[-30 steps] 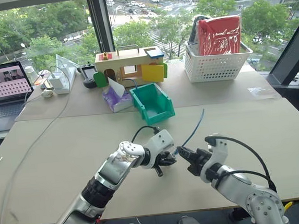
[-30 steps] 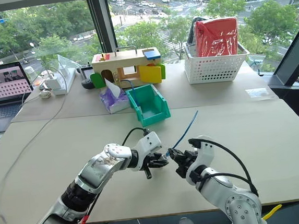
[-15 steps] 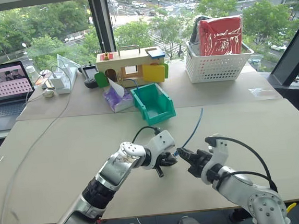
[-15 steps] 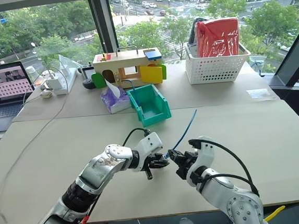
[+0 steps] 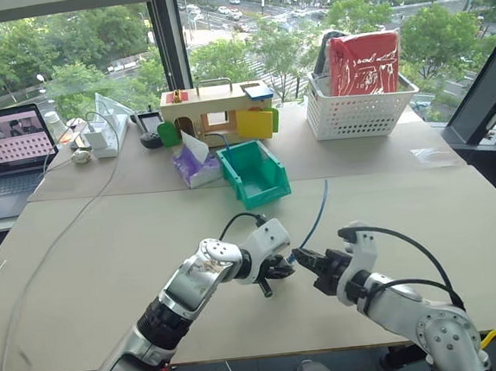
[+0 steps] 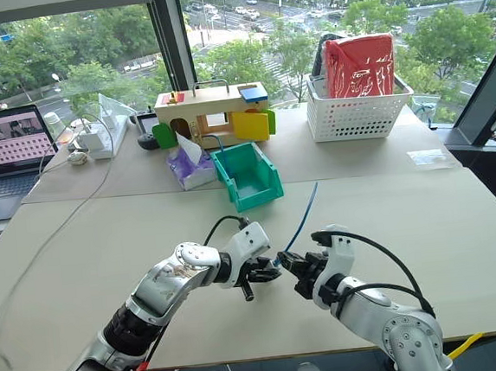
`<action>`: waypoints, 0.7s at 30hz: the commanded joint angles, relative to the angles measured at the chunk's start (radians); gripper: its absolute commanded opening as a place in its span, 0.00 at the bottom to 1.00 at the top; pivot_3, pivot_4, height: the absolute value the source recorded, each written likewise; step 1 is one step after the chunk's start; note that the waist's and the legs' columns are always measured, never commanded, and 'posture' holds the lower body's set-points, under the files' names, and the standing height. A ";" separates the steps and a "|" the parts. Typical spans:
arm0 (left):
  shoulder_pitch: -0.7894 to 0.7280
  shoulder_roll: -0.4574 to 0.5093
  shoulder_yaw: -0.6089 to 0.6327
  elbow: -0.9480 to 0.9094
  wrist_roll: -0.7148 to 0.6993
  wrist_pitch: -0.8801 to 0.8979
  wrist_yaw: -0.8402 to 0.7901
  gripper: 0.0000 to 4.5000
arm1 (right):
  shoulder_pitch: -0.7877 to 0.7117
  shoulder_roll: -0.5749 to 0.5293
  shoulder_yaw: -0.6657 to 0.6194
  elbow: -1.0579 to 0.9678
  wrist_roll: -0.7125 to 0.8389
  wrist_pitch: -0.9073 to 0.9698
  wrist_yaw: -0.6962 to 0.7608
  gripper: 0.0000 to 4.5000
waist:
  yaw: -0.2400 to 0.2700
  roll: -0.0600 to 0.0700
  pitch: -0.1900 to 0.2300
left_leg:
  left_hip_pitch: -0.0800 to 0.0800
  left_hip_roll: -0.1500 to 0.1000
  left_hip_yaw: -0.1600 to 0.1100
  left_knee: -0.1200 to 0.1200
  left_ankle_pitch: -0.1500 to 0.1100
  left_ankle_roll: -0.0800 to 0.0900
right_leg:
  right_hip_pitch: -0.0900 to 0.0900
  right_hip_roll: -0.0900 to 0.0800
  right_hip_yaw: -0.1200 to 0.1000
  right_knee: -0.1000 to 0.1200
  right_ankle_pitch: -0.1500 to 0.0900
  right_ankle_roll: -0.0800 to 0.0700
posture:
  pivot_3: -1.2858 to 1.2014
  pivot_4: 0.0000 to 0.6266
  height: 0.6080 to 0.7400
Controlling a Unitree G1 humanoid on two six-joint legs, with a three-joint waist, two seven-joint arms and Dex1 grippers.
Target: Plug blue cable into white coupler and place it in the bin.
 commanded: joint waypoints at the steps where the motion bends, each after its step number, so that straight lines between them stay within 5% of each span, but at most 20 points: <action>1: 0.025 -0.009 -0.023 0.008 -0.004 0.030 0.012 0.14 | 0.023 -0.004 0.082 0.008 0.038 0.094 0.025 0.00 | 0.000 -0.001 -0.001 | 0.000 0.000 0.000 0.000 0.000 0.000 | 0.000 0.000 0.000 0.000 0.000 0.000 | 0.52 0.24 0.94; 12: 0.063 -0.018 0.063 0.013 -0.058 -0.072 -0.038 0.14 | -0.057 -0.001 -0.089 -0.006 0.178 -0.007 -0.005 0.00 | 0.003 -0.002 -0.001 | -0.002 0.000 0.000 0.000 0.000 0.000 | -0.001 -0.001 0.000 -0.001 0.000 0.000 | 0.52 0.24 0.94; 13: 0.067 -0.018 0.083 0.009 -0.085 -0.058 -0.056 0.37 | -0.069 -0.006 -0.101 -0.008 0.198 -0.013 -0.014 0.00 | 0.003 -0.002 0.000 | -0.002 0.000 0.000 0.000 0.000 0.000 | -0.002 -0.001 0.000 -0.001 0.000 0.000 | 0.52 0.24 0.94; 21: 0.100 0.061 0.145 0.019 -0.102 -0.207 -0.124 0.94 | -0.270 -0.155 -0.218 0.063 0.363 -0.040 -0.040 0.00 | 0.003 -0.001 0.001 | -0.017 -0.001 0.000 0.001 0.000 0.000 | -0.017 -0.001 0.001 0.002 0.001 0.001 | 0.52 0.24 0.94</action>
